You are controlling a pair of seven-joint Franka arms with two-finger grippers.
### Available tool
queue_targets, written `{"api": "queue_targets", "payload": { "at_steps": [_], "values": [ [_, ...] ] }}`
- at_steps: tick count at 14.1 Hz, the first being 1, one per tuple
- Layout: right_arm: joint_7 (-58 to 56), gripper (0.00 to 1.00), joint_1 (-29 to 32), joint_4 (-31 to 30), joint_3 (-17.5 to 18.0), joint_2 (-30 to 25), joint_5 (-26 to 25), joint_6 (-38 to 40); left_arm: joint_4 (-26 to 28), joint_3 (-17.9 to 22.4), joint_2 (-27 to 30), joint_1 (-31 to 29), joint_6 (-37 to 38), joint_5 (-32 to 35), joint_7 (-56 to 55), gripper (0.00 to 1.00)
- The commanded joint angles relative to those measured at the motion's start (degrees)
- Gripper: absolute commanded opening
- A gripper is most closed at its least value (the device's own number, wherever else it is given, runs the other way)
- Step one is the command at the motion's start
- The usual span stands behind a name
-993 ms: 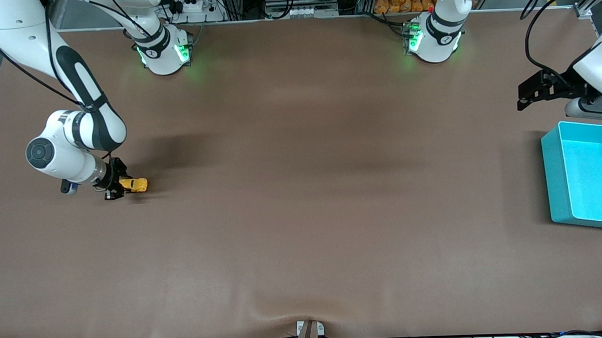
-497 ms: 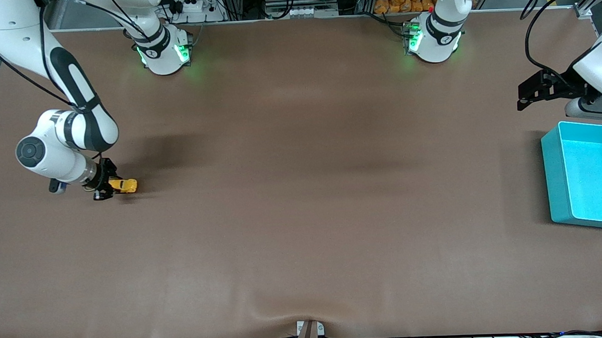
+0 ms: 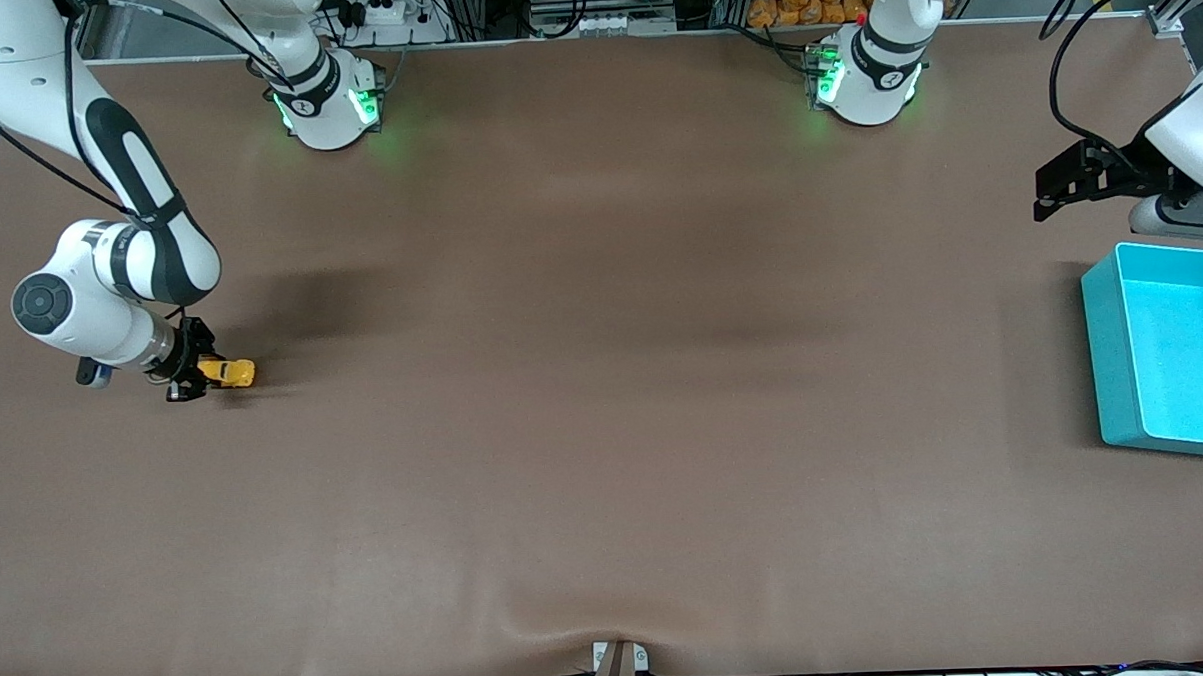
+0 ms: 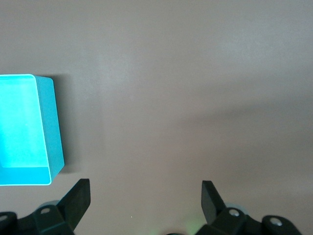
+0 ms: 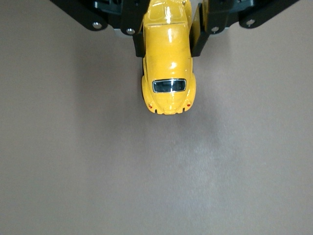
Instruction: Wind and store yellow beetle car
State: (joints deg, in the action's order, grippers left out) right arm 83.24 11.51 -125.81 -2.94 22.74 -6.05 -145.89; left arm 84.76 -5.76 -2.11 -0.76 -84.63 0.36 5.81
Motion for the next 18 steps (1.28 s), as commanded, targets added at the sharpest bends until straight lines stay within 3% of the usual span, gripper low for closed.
{"api": "queue_targets", "payload": {
  "at_steps": [1, 10, 18],
  "values": [
    [0.08, 0.19, 2.29, 1.97, 0.48, 5.11, -2.74, -3.35, -0.65, -0.13, -0.17, -0.11, 0.25, 1.05, 0.69, 1.0],
    [-5.1, 0.18, 5.19, 3.47, 0.39, 7.57, -3.27, -5.11, -0.65, -0.13, -0.17, -0.03, 0.25, 1.05, 0.69, 1.0],
    [-6.07, 0.17, 8.79, 5.31, 0.48, 9.69, -7.4, -6.87, -0.65, -0.13, -0.17, -0.11, 0.25, 1.05, 0.69, 1.0]
  ]
}}
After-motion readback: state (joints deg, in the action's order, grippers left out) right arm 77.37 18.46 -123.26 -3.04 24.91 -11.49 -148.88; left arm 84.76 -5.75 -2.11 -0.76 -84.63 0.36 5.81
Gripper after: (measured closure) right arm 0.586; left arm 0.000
